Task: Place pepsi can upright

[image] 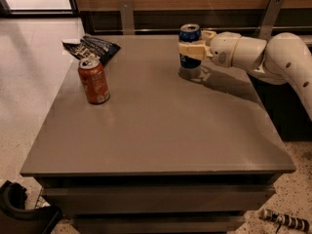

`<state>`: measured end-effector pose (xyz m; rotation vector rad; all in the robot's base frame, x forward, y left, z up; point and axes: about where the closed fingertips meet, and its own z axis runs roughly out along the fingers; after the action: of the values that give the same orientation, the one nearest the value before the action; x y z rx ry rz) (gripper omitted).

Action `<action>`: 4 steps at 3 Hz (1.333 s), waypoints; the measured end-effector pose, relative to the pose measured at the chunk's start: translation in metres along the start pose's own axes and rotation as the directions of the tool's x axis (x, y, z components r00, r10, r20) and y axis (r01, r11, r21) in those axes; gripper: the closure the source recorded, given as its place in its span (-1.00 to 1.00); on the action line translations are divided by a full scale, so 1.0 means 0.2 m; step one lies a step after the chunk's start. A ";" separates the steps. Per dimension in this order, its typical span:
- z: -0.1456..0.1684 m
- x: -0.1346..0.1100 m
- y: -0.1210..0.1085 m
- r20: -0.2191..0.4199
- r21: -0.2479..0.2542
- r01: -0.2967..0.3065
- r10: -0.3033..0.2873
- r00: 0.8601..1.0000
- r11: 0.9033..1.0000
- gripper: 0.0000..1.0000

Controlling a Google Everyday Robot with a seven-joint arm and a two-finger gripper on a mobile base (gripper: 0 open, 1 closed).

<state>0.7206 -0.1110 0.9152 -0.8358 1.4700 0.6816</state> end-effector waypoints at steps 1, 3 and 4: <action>-0.12 0.08 0.03 0.031 0.045 -0.011 0.010 0.999 0.999 1.00; -0.18 0.13 0.06 0.047 0.057 -0.003 0.000 0.999 0.998 0.66; -0.16 0.12 0.07 0.048 0.051 -0.003 0.000 0.999 0.999 0.04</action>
Offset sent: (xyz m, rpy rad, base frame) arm -0.0454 -0.0446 -0.0347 0.0528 -0.0523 -0.0859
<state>0.6903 -0.1315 0.8920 -0.7740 1.4390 0.6580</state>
